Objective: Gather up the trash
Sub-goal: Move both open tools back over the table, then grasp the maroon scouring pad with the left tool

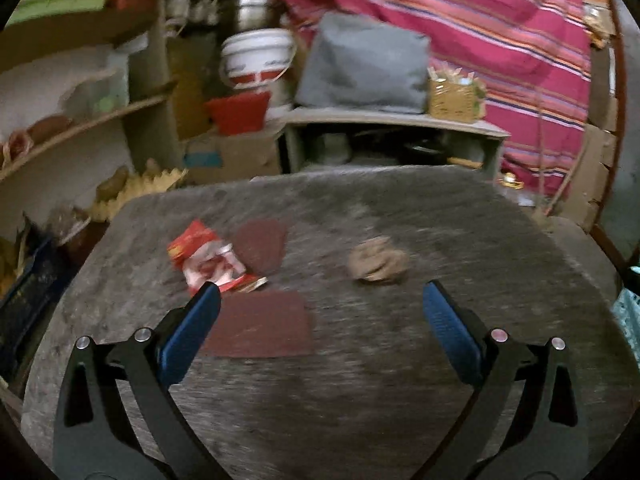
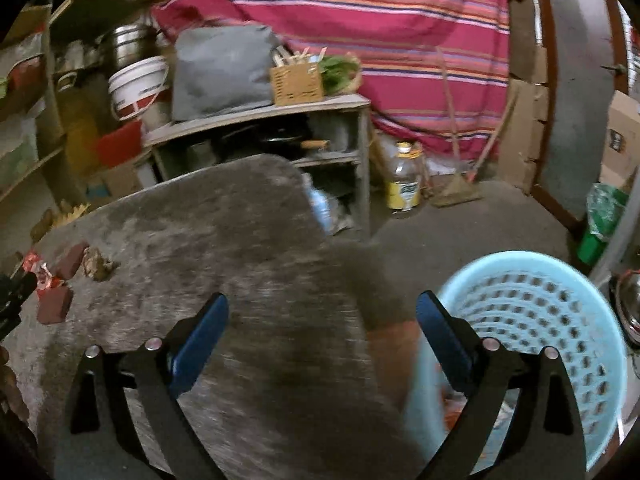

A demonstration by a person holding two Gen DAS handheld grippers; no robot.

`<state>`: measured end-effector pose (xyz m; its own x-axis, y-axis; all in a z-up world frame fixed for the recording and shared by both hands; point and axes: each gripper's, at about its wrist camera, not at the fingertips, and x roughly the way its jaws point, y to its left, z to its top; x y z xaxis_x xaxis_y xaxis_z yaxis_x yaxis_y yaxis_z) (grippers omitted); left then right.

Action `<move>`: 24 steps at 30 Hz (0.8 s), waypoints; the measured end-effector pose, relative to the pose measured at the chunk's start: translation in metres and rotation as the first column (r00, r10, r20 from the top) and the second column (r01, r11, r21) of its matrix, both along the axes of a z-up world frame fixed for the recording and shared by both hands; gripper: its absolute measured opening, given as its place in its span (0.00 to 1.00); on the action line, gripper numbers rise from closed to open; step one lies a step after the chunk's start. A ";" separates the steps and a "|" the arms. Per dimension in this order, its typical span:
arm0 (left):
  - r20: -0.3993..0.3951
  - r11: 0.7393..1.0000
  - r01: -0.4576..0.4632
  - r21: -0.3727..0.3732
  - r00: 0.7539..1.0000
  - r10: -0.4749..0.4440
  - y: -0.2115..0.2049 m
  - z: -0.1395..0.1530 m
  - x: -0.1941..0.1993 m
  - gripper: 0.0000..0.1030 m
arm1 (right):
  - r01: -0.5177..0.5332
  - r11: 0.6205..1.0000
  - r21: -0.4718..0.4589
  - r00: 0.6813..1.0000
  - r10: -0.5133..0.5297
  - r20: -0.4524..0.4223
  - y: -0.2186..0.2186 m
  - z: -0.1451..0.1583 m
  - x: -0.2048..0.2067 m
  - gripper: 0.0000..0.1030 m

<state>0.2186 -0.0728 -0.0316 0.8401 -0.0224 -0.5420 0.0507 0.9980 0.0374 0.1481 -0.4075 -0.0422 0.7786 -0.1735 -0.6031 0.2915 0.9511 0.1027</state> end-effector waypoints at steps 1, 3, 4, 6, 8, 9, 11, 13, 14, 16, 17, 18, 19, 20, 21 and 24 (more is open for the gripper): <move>-0.012 1.000 -0.015 0.001 1.000 0.015 0.008 -0.003 0.005 0.95 | -0.009 1.000 0.014 1.000 0.009 -0.012 0.008 -0.003 0.009 0.90; -0.030 0.999 -0.040 0.003 0.999 0.040 0.020 -0.008 0.015 0.95 | -0.021 0.999 0.033 1.000 0.021 -0.011 0.017 -0.005 0.017 0.90; -0.040 0.999 -0.051 0.000 0.998 0.051 0.027 -0.011 0.020 0.95 | -0.030 0.999 0.039 0.999 0.031 -0.014 0.023 -0.007 0.022 0.91; -0.065 0.998 -0.068 -0.004 0.996 0.067 0.039 -0.018 0.029 0.95 | -0.054 0.998 0.035 0.998 0.055 -0.028 0.037 -0.011 0.033 0.90; -0.083 0.997 -0.077 -0.004 0.994 0.077 0.046 -0.024 0.032 0.95 | -0.066 0.997 0.029 0.997 0.067 -0.034 0.047 -0.013 0.041 0.90; -0.097 0.997 -0.080 -0.003 0.992 0.080 0.050 -0.027 0.037 0.95 | -0.076 0.997 0.028 0.996 0.077 -0.035 0.053 -0.013 0.046 0.90; -0.119 0.996 -0.086 -0.002 0.989 0.085 0.053 -0.032 0.041 0.95 | -0.088 0.996 0.026 0.995 0.089 -0.036 0.061 -0.013 0.053 0.91; -0.149 0.996 -0.083 -0.013 0.986 0.080 0.055 -0.038 0.047 0.95 | -0.100 0.995 0.022 0.994 0.101 -0.044 0.069 -0.014 0.060 0.91; -0.162 0.997 -0.080 -0.015 0.984 0.076 0.055 -0.041 0.050 0.95 | -0.104 0.994 0.020 0.993 0.105 -0.048 0.072 -0.014 0.062 0.91; -0.187 0.997 -0.077 -0.011 0.980 0.073 0.056 -0.046 0.055 0.95 | -0.115 0.993 0.014 0.991 0.115 -0.062 0.078 -0.017 0.068 0.91; -0.200 0.997 -0.073 -0.012 0.977 0.069 0.056 -0.048 0.057 0.95 | -0.116 0.993 0.011 0.991 0.116 -0.066 0.081 -0.017 0.069 0.90; -0.213 0.998 -0.067 -0.012 0.975 0.063 0.055 -0.051 0.059 0.95 | -0.120 0.993 0.007 0.990 0.120 -0.073 0.084 -0.018 0.072 0.90; -0.227 0.998 -0.061 -0.009 0.972 0.057 0.054 -0.053 0.061 0.95 | -0.125 0.992 0.002 0.989 0.125 -0.078 0.087 -0.019 0.074 0.91; -0.238 0.998 -0.055 -0.004 0.970 0.053 0.052 -0.055 0.062 0.95 | -0.127 0.992 -0.003 0.989 0.127 -0.082 0.089 -0.019 0.075 0.91; -0.249 0.999 -0.050 0.003 0.967 0.049 0.051 -0.056 0.064 0.95 | -0.131 0.991 -0.009 0.988 0.130 -0.088 0.092 -0.020 0.077 0.91; -0.289 0.999 -0.041 0.013 0.956 0.043 0.048 -0.063 0.070 0.94 | -0.142 0.990 -0.008 0.985 0.140 -0.098 0.098 -0.022 0.082 0.91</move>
